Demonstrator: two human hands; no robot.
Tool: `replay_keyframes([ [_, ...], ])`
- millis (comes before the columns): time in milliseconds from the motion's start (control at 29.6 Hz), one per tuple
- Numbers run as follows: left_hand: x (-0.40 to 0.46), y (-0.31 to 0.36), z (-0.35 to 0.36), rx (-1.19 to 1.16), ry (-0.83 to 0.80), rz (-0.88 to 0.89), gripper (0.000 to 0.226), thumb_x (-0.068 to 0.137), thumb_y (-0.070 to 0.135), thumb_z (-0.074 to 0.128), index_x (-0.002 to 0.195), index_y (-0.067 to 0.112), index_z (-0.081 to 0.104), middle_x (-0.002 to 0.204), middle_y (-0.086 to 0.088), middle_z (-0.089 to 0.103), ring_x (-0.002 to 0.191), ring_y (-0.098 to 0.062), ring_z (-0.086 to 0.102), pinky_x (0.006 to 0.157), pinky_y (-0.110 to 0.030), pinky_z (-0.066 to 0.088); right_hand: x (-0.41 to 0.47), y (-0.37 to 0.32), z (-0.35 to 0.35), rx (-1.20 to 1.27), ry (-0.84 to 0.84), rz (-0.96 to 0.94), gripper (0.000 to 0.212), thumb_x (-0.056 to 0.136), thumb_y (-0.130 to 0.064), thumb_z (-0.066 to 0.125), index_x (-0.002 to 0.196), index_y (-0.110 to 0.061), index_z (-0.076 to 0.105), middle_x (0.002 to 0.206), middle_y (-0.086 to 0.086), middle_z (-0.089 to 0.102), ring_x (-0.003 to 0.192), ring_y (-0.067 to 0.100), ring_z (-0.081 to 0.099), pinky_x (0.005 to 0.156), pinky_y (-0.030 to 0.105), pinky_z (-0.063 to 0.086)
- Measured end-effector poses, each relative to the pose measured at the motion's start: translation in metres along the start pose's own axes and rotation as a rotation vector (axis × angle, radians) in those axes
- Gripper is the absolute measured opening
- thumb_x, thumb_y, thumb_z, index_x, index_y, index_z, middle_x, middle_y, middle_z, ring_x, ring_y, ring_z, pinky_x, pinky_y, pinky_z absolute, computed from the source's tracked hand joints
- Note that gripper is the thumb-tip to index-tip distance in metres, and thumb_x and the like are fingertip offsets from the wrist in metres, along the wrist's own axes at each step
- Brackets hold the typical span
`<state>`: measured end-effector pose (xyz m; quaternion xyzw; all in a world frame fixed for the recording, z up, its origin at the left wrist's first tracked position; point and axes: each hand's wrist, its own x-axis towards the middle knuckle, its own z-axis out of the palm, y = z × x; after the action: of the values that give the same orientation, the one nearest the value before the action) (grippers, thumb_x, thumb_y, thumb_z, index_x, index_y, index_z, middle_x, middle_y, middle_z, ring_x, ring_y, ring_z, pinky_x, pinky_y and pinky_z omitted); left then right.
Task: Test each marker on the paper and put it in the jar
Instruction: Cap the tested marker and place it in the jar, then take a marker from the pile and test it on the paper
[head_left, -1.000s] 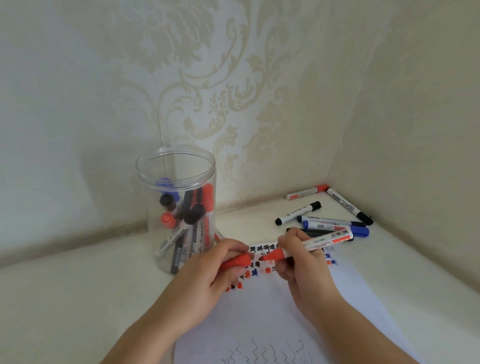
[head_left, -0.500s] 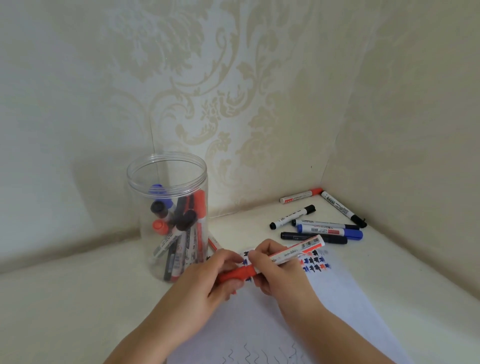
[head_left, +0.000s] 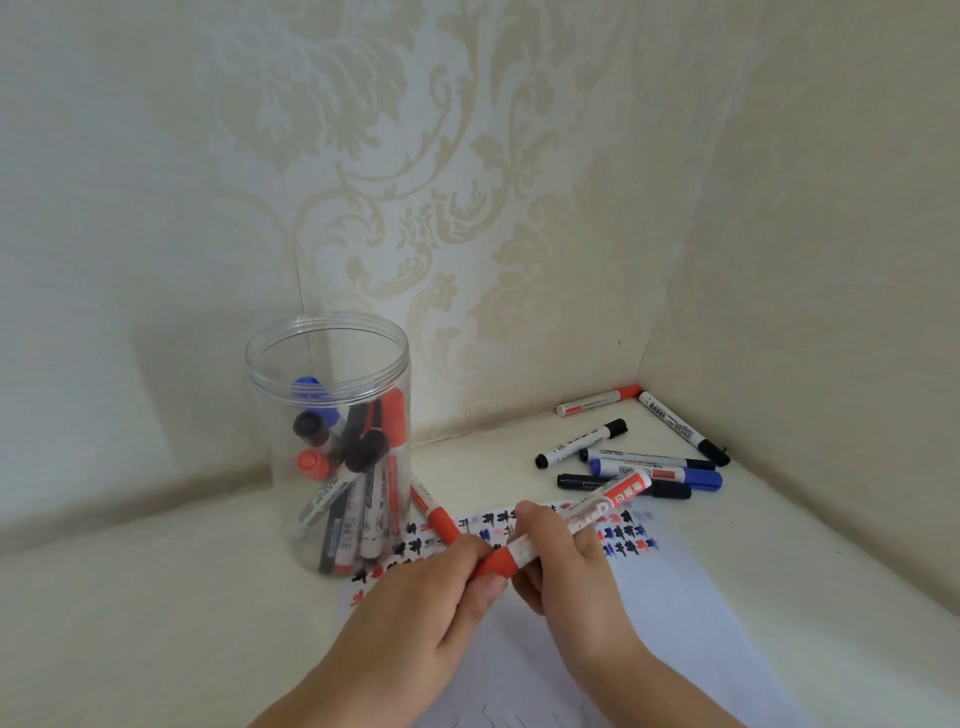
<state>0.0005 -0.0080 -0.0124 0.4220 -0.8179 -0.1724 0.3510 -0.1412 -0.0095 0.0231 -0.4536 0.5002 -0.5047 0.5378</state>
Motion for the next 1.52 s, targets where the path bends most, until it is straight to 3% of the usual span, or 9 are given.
replay_keyframes([
  [135,0.000,0.008,0.002,-0.010,0.008,-0.021,0.053,0.075,0.067,0.015,0.087,0.027,0.048,0.051,0.018,0.046,0.054,-0.001,0.049,0.049,-0.018,0.031,-0.006,0.003,0.007,0.099,0.062,0.015,0.038,0.074,-0.019,0.052,0.045,-0.020,0.026,0.043,-0.004,0.022,0.038,0.008,0.019,0.036,0.016,0.022],
  [304,0.001,0.001,0.006,-0.063,0.065,-0.052,0.032,0.077,0.066,0.023,0.085,0.040,0.042,0.061,0.012,0.054,0.061,-0.001,0.055,0.054,-0.017,0.038,0.006,0.012,0.003,-0.041,0.023,0.083,0.053,0.091,-0.023,0.047,0.040,-0.020,0.033,0.040,-0.002,0.029,0.037,0.010,0.022,0.038,0.018,0.022],
  [439,0.005,0.012,-0.011,-0.211,0.299,-0.089,0.022,0.076,0.054,0.047,0.094,0.041,0.046,0.085,0.019,0.065,0.063,0.000,0.061,0.057,-0.014,0.046,0.012,-0.005,-0.009,-0.126,-0.004,0.124,0.051,0.079,-0.056,0.054,0.058,-0.010,0.050,0.046,0.002,0.046,0.039,0.012,0.033,0.042,0.022,0.029],
  [540,0.009,0.030,-0.044,-0.172,0.555,0.072,0.008,0.083,0.044,0.051,0.084,0.037,0.049,0.078,0.020,0.061,0.063,0.002,0.059,0.057,-0.007,0.042,0.014,-0.023,-0.023,-0.024,0.109,0.045,0.039,0.087,-0.045,0.053,0.086,-0.006,0.056,0.052,0.002,0.050,0.042,0.013,0.034,0.044,0.026,0.027],
  [810,0.022,0.065,-0.138,-0.090,1.018,0.331,0.012,0.092,0.026,0.047,0.099,0.035,0.044,0.094,0.015,0.059,0.086,-0.001,0.060,0.079,-0.013,0.043,0.024,-0.037,-0.020,-0.085,0.048,0.032,0.022,0.093,-0.024,0.052,0.088,-0.004,0.059,0.055,0.004,0.054,0.042,0.012,0.034,0.042,0.024,0.026],
  [1046,0.041,0.033,-0.147,0.189,0.796,0.009,0.016,0.085,0.029,0.057,0.099,0.027,0.049,0.079,0.019,0.061,0.074,-0.001,0.060,0.070,-0.004,0.039,0.038,-0.043,0.003,-0.188,0.030,-0.048,0.018,0.093,-0.023,0.053,0.086,-0.009,0.061,0.050,-0.004,0.056,0.042,0.012,0.035,0.040,0.023,0.029],
  [1181,0.041,0.014,-0.137,0.362,0.583,-0.094,0.028,0.089,0.042,0.039,0.100,0.024,0.058,0.074,0.010,0.068,0.071,-0.009,0.062,0.066,-0.025,0.049,0.040,-0.045,0.013,-0.193,0.016,-0.070,0.017,0.093,-0.023,0.053,0.085,-0.009,0.061,0.049,-0.005,0.057,0.041,0.012,0.036,0.041,0.024,0.029],
  [1383,0.041,0.010,-0.138,0.529,0.406,-0.177,0.071,0.085,0.057,0.009,0.088,0.024,0.072,0.106,0.010,0.067,0.112,-0.013,0.049,0.101,-0.033,0.031,0.043,-0.040,0.014,-0.213,0.020,-0.066,0.017,0.093,-0.022,0.052,0.085,-0.010,0.060,0.053,-0.003,0.058,0.043,0.011,0.036,0.042,0.022,0.030],
  [1518,0.038,0.012,-0.140,0.549,0.444,-0.101,0.066,0.089,0.055,0.013,0.092,0.023,0.071,0.116,0.008,0.061,0.115,-0.015,0.045,0.103,-0.039,0.031,0.044,-0.033,0.007,-0.249,0.017,-0.066,0.016,0.093,-0.022,0.053,0.085,-0.011,0.061,0.054,-0.004,0.058,0.042,0.010,0.036,0.041,0.020,0.031],
])
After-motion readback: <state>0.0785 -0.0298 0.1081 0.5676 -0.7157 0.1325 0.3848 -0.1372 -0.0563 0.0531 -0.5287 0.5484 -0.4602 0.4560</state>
